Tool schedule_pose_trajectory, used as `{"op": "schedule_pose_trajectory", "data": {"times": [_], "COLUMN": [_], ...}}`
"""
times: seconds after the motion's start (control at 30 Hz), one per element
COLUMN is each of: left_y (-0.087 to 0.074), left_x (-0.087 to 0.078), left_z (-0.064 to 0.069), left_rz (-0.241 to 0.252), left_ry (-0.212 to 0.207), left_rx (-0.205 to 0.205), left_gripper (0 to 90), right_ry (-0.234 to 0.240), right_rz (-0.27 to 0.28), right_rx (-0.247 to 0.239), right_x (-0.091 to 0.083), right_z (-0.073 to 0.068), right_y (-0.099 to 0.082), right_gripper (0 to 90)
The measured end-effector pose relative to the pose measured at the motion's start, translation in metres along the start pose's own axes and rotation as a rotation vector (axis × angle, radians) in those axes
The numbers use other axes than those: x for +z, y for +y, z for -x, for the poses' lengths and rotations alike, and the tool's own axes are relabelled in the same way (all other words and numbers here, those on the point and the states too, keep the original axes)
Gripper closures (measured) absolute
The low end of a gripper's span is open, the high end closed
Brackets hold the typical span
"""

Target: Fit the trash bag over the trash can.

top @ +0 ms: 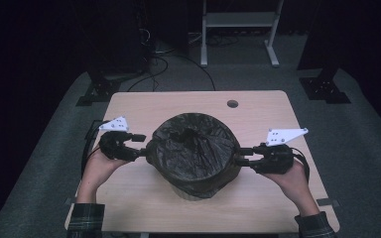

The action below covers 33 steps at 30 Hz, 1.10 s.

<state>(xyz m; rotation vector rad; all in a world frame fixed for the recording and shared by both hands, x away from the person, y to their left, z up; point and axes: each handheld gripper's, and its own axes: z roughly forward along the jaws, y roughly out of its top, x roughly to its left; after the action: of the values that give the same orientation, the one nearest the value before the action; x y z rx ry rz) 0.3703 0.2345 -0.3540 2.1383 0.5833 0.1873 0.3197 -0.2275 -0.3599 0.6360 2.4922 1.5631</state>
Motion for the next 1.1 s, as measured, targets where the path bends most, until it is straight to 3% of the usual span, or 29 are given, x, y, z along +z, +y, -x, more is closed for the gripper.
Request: {"op": "schedule_pose_trajectory", "data": {"times": [0.13, 0.27, 0.5, 0.53, 0.57, 0.67, 0.77, 0.93, 1.1], "left_y": [0.000, -0.001, -0.001, -0.001, -0.001, 0.000, 0.001, -0.006, -0.019], "left_x": [0.010, 0.016, 0.016, 0.016, 0.017, 0.020, 0.022, 0.029, 0.040], "left_z": [0.001, 0.005, 0.005, 0.005, 0.005, 0.008, 0.009, 0.011, 0.010], "left_rz": [-0.022, -0.041, -0.031, -0.035, -0.039, -0.046, -0.044, -0.078, -0.124], "left_ry": [-0.037, -0.069, -0.107, -0.125, -0.153, -0.185, -0.197, -0.193, -0.196], "left_rx": [0.016, 0.037, 0.058, 0.057, 0.071, 0.094, 0.090, 0.080, 0.061], "left_gripper": [36.7, 36.7, 28.8, 30.6, 38.3, 67.4, 89.9, 90.0, 90.0], "right_ry": [0.012, 0.019, 0.017, 0.018, 0.019, 0.022, 0.023, 0.006, 0.005], "right_rz": [-0.001, -0.038, -0.042, -0.042, -0.042, -0.043, -0.041, -0.078, -0.132], "right_rx": [-0.022, -0.024, -0.028, -0.028, -0.027, -0.025, -0.029, -0.035, -0.021], "right_x": [0.001, 0.005, 0.006, 0.006, 0.006, 0.007, 0.009, 0.014, 0.025], "right_z": [-0.003, -0.005, -0.005, -0.005, -0.005, -0.005, -0.006, -0.007, -0.006], "right_y": [0.002, -0.001, -0.002, -0.002, -0.002, -0.002, -0.001, -0.004, -0.020], "right_gripper": [89.4, 90.0, 90.0, 90.0, 90.0, 90.0, 90.0, 90.0, 90.0]}}
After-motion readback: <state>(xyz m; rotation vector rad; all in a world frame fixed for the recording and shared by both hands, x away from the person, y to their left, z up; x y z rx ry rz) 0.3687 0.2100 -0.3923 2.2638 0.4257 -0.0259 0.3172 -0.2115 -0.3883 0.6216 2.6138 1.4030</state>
